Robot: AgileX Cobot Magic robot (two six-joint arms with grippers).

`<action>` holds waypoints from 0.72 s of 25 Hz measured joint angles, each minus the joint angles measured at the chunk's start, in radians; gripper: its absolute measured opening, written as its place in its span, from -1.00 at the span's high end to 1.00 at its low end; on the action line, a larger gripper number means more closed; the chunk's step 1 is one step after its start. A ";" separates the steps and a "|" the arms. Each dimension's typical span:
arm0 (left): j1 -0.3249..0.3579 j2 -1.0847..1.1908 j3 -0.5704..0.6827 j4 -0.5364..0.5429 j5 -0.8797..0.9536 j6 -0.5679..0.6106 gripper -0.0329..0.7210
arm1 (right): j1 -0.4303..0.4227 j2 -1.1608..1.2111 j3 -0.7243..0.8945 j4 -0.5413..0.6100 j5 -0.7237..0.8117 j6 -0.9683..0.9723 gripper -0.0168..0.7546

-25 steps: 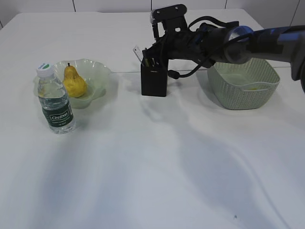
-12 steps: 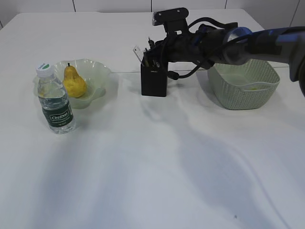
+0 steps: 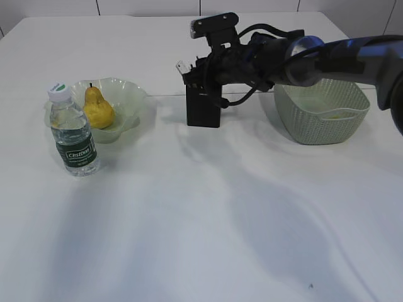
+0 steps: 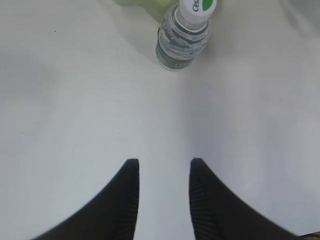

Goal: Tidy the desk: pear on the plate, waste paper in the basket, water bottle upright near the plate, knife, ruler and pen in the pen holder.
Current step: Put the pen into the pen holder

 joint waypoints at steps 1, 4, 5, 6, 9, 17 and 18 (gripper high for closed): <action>0.000 0.000 0.000 0.000 0.000 0.000 0.28 | 0.000 -0.008 0.000 -0.007 0.000 0.000 0.07; 0.000 0.000 0.000 0.000 0.000 0.000 0.28 | 0.002 -0.045 0.000 -0.035 0.023 -0.004 0.07; 0.000 0.000 0.000 0.000 0.000 0.000 0.28 | 0.002 -0.057 0.000 -0.047 0.037 -0.009 0.07; 0.000 0.000 0.000 0.000 0.000 0.000 0.28 | 0.002 -0.069 0.000 -0.053 0.054 -0.016 0.07; 0.000 0.000 0.000 0.000 0.000 0.000 0.28 | 0.002 -0.100 0.000 -0.058 0.121 -0.036 0.08; 0.000 0.000 0.000 -0.002 0.000 0.000 0.28 | 0.002 -0.174 0.000 0.017 0.265 -0.461 0.08; 0.000 0.000 0.000 -0.005 0.000 0.000 0.28 | 0.002 -0.182 0.000 0.027 0.289 -0.517 0.08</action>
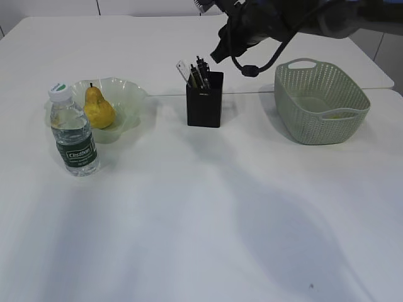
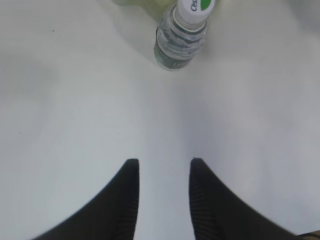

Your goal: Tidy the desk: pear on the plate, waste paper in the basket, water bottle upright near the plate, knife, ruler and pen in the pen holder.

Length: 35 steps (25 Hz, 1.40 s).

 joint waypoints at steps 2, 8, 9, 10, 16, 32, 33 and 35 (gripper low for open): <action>0.000 0.000 0.000 -0.006 0.000 0.000 0.28 | 0.000 -0.019 0.000 0.039 0.057 -0.109 0.08; 0.000 0.000 0.000 -0.018 0.000 0.000 0.28 | 0.000 -0.086 0.012 0.203 0.336 -0.344 0.09; 0.000 0.000 0.000 -0.023 0.000 0.000 0.28 | 0.000 -0.101 0.012 0.224 0.388 -0.351 0.09; 0.000 0.000 0.000 -0.028 0.000 0.000 0.28 | 0.000 -0.114 0.012 0.244 0.433 -0.352 0.09; 0.000 0.000 0.000 -0.062 0.000 0.000 0.28 | 0.000 -0.263 0.012 0.369 0.550 -0.286 0.09; 0.000 -0.167 -0.129 -0.051 0.008 0.000 0.11 | 0.000 -0.759 0.012 0.440 0.814 -0.196 0.09; 0.000 -0.184 -0.135 -0.050 0.010 0.000 0.03 | 0.000 -0.783 0.012 0.455 0.816 -0.196 0.09; 0.000 -0.222 -0.137 -0.047 0.014 0.000 -0.17 | 0.000 -0.827 0.012 0.493 0.819 -0.196 0.09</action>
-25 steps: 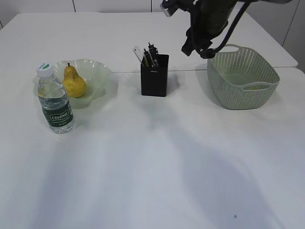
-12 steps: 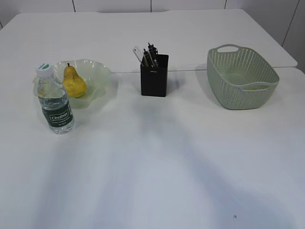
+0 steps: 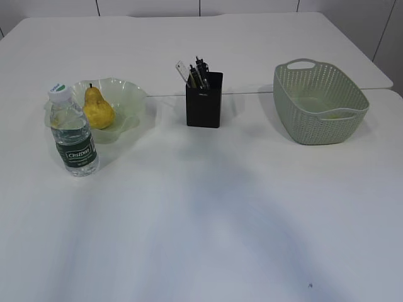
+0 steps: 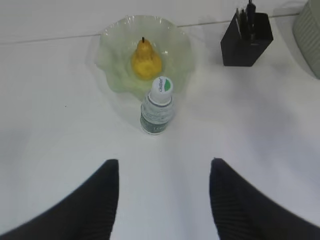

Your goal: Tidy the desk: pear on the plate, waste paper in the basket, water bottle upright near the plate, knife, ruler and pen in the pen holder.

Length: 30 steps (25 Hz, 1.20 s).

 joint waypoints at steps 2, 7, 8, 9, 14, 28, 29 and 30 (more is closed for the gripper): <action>0.000 -0.033 0.000 0.002 0.004 0.000 -0.34 | 0.000 -0.048 0.000 0.051 0.002 0.000 0.09; 0.000 -0.126 0.000 0.018 0.006 0.000 -0.48 | 0.000 -0.166 0.043 0.131 0.004 -0.026 0.09; 0.000 -0.147 0.000 0.019 0.006 0.000 -0.48 | 0.000 -0.194 0.067 0.134 0.005 -0.032 0.09; 0.000 -0.166 0.000 0.021 0.006 0.000 -0.48 | 0.000 -0.223 0.089 0.134 0.005 -0.036 0.09; 0.000 -0.276 0.000 0.019 0.008 0.000 -0.48 | 0.000 -0.394 0.261 0.131 0.006 -0.045 0.09; 0.000 -0.552 0.162 -0.090 0.014 0.098 -0.40 | 0.000 -0.969 0.779 0.180 -0.030 -0.016 0.09; 0.000 -0.589 0.205 -0.094 0.014 0.108 -0.40 | 0.000 -1.008 0.807 0.191 -0.042 -0.014 0.09; 0.000 -0.630 0.257 -0.094 0.014 0.123 -0.40 | 0.000 -1.039 0.832 0.197 -0.050 -0.011 0.09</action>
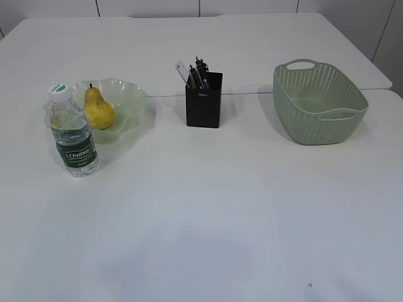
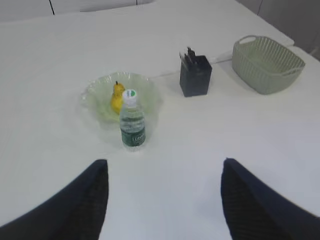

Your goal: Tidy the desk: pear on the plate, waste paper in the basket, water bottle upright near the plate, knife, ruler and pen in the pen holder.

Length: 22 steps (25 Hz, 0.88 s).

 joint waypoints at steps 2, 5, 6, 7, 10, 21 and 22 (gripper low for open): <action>0.000 -0.089 0.085 -0.002 0.000 0.031 -0.40 | 0.000 -0.064 0.038 0.009 -0.002 0.009 0.09; 0.000 -0.232 0.197 -0.006 0.002 0.050 -0.36 | 0.000 -0.133 0.096 0.009 -0.002 0.017 0.09; 0.000 -0.279 0.222 -0.008 0.002 0.050 -0.36 | 0.000 -0.152 0.120 0.009 0.000 0.018 0.09; 0.000 -0.322 0.251 -0.008 0.003 0.051 -0.35 | 0.000 -0.167 0.148 0.009 0.005 0.018 0.09; 0.000 -0.423 0.339 -0.010 0.005 0.052 -0.34 | 0.000 -0.224 0.234 0.023 0.018 0.019 0.09; 0.000 -0.525 0.639 0.038 0.011 0.107 -0.30 | 0.000 -0.351 0.427 0.067 0.060 0.011 0.09; 0.000 -0.525 0.659 0.043 0.012 0.114 -0.30 | 0.000 -0.351 0.429 0.059 0.060 0.003 0.09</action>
